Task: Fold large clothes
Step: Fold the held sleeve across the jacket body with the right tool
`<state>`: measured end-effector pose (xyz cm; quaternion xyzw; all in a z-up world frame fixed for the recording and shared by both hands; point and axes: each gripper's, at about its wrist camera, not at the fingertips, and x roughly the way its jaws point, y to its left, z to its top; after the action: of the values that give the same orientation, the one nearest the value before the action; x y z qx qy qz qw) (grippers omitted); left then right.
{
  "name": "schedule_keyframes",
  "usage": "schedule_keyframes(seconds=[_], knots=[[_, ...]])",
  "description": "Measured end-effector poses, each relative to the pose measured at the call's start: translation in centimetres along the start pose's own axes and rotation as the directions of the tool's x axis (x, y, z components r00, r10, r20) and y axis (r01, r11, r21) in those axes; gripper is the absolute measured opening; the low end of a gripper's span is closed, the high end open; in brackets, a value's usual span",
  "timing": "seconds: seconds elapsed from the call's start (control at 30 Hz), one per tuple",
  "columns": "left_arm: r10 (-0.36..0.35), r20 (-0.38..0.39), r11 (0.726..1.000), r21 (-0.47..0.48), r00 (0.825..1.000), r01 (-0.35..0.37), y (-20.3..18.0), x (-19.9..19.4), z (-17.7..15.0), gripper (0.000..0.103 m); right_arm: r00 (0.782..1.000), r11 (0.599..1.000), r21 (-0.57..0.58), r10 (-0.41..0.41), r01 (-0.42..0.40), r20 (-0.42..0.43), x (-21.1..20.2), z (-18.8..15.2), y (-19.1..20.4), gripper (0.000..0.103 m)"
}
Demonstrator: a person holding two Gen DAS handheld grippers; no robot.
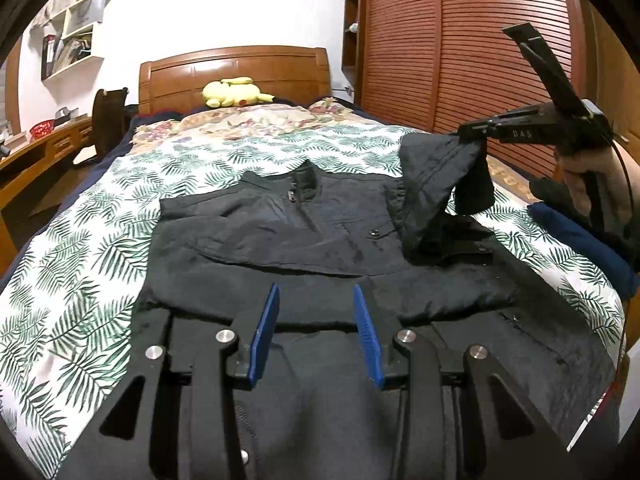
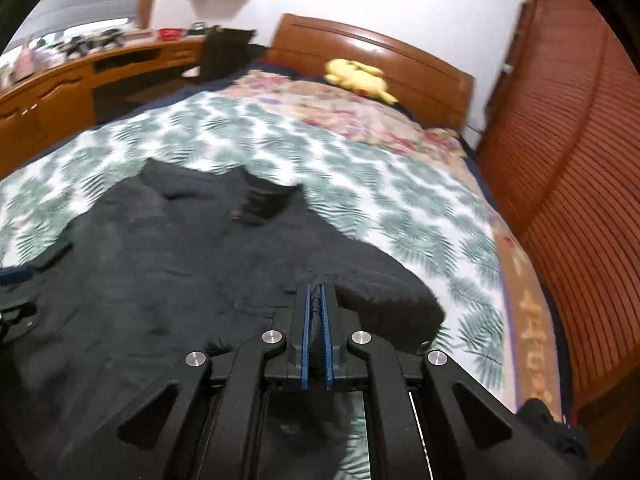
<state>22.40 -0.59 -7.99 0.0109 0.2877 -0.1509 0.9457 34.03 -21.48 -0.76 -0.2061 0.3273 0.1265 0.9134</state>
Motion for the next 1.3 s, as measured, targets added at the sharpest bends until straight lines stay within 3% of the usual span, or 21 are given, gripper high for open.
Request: schedule_keyframes(seconds=[0.4,0.73,0.77,0.83,0.87,0.9,1.07,1.3], knots=[[0.043,0.012,0.999,-0.034,0.999,-0.042,2.9,-1.5,-0.4,0.037,0.988,0.979,-0.148,0.147,-0.139,0.043,-0.9,2.7,9.4,0.002],[0.077,0.012,0.996,-0.052,0.997,-0.076,4.6,-1.8,-0.7,0.037,0.963,0.955,-0.127,0.266,-0.268,-0.031,0.0,-0.1,13.6,0.005],[0.078,0.012,0.996,-0.054,0.997,-0.077,4.7,-1.8,-0.7,0.037,0.961,0.954,-0.116,0.272,-0.275,-0.037,0.2,-0.4,13.7,0.01],[0.078,0.012,0.995,-0.057,0.997,-0.078,4.9,-1.8,-0.8,0.037,0.962,0.957,-0.098,0.273,-0.274,-0.031,0.1,-0.7,13.7,0.028],[0.079,0.011,0.995,-0.058,0.997,-0.079,5.0,-1.8,-0.8,0.037,0.963,0.959,-0.087,0.267,-0.268,-0.025,0.2,-0.7,13.5,0.05],[0.081,0.011,0.995,-0.06,0.997,-0.08,5.1,-1.8,-0.8,0.037,0.966,0.963,-0.074,0.257,-0.257,-0.019,0.4,-0.7,13.2,0.061],[0.082,0.006,0.995,-0.061,0.997,-0.082,5.2,-1.6,-0.9,0.037,0.972,0.973,-0.023,0.228,-0.23,-0.057,2.9,-1.3,12.1,0.065],[0.079,-0.001,0.995,-0.06,0.997,-0.079,5.2,-1.4,-1.0,0.037,0.948,0.966,0.104,0.253,-0.237,-0.192,8.8,-4.6,11.3,0.067]])
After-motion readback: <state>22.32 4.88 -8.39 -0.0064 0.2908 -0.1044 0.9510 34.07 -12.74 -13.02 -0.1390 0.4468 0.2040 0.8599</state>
